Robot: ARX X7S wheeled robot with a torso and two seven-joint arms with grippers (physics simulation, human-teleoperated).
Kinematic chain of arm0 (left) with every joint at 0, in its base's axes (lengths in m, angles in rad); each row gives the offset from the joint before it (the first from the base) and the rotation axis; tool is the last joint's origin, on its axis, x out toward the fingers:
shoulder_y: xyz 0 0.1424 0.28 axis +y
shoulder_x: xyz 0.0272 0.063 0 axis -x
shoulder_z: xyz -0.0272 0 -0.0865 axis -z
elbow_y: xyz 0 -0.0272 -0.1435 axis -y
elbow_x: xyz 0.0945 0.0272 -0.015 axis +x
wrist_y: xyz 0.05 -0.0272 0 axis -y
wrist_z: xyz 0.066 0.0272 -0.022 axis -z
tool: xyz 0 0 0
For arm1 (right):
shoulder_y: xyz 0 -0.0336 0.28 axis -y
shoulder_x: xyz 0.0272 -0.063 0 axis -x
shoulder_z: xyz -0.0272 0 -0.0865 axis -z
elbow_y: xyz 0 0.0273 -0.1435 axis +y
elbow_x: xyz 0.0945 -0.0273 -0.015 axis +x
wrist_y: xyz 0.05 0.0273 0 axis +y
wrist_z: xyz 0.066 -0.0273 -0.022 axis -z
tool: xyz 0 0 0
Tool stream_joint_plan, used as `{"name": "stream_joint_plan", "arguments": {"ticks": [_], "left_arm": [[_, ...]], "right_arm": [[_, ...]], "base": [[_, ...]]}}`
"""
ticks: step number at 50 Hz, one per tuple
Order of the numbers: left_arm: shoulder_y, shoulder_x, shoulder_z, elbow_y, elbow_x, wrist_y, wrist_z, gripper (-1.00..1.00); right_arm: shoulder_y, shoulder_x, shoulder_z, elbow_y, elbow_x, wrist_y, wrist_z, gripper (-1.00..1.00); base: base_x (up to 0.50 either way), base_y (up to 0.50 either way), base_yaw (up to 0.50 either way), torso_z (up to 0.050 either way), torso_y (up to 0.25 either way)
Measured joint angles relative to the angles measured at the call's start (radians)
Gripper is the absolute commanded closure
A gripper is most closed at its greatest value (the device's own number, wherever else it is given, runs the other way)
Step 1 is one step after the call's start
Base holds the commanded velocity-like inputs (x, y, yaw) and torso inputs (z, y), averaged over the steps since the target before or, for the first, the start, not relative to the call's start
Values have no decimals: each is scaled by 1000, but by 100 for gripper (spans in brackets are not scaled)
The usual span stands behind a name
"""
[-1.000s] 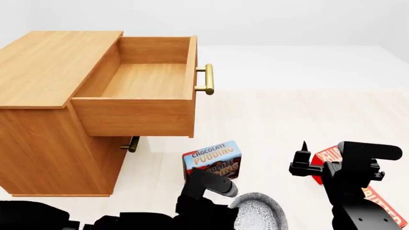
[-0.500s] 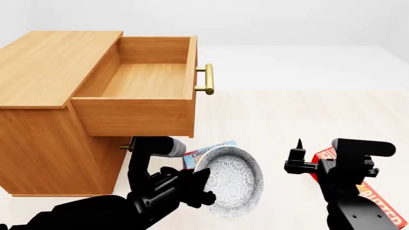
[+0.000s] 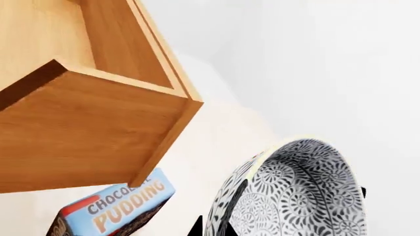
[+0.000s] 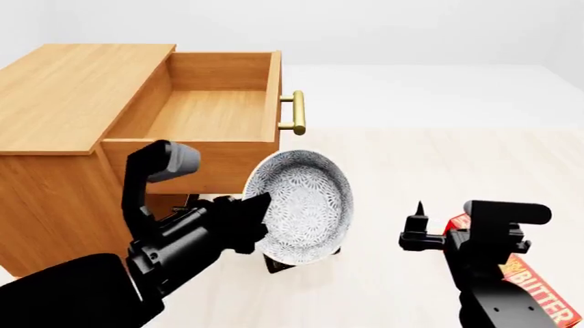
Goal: Put the bowl in the top drawer of the cabinet.
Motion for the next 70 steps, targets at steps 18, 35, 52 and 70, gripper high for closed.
{"name": "stream_joint_plan", "arguments": {"ticks": [18,35,52,70], "left_arm": [[-146,-36,-96,15,-140,-39,-43,100],[-289,-8,-167,-147,-276,-103,-104,100],[-381,114,-173,-434,-369,-192,-151,100],[-364,303,-125,-842,-431,-287,-105,100]], "right_arm": [[-21,-3,-28,32,-15,-47,-16,-100],[-57,4,-22,19,-1,-70,-27,-100],[-94,10,-27,1,6,-89,-37,-100],[-116,22,-36,-10,9,-99,-49,-100]], "base": [[0,0,0,0,0],[0,0,0,0,0],[0,0,0,0,1],[0,0,0,0,1]]}}
